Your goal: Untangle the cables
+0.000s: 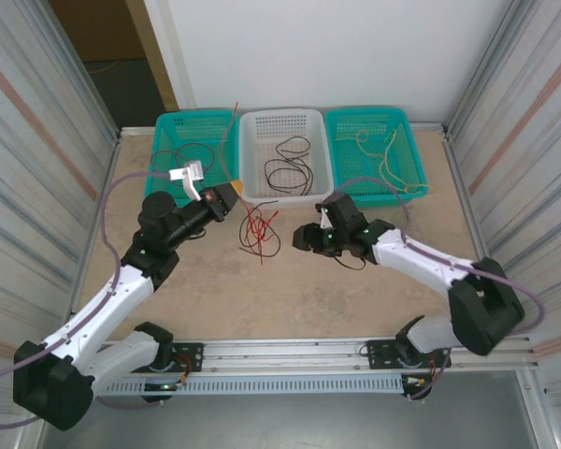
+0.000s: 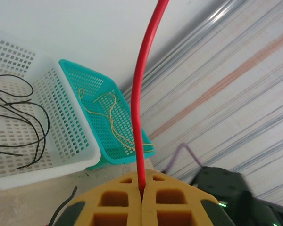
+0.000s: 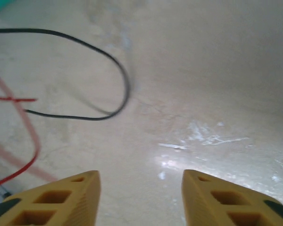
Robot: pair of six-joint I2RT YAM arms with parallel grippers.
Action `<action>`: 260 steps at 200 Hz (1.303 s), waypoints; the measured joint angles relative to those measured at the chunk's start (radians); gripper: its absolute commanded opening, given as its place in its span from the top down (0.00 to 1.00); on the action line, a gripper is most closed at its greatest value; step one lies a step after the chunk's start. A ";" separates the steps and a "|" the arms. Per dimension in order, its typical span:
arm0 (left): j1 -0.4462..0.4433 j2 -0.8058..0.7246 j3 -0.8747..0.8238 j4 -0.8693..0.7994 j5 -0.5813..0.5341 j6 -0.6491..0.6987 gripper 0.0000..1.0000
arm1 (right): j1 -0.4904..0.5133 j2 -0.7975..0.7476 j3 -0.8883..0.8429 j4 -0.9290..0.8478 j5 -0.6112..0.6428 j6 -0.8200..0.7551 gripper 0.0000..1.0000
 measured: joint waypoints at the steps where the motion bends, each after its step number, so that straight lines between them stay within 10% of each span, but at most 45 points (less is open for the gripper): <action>1: 0.000 0.000 -0.001 0.000 -0.001 -0.002 1.00 | 0.003 -0.003 0.000 0.001 0.000 -0.002 0.43; 39: 0.000 0.008 -0.041 0.084 -0.015 -0.090 1.00 | 0.120 -0.076 0.014 0.087 -0.024 -0.012 0.48; 260: -0.001 0.039 -0.135 0.394 -0.041 -0.298 1.00 | 0.066 0.098 -0.008 0.483 -0.142 0.334 0.65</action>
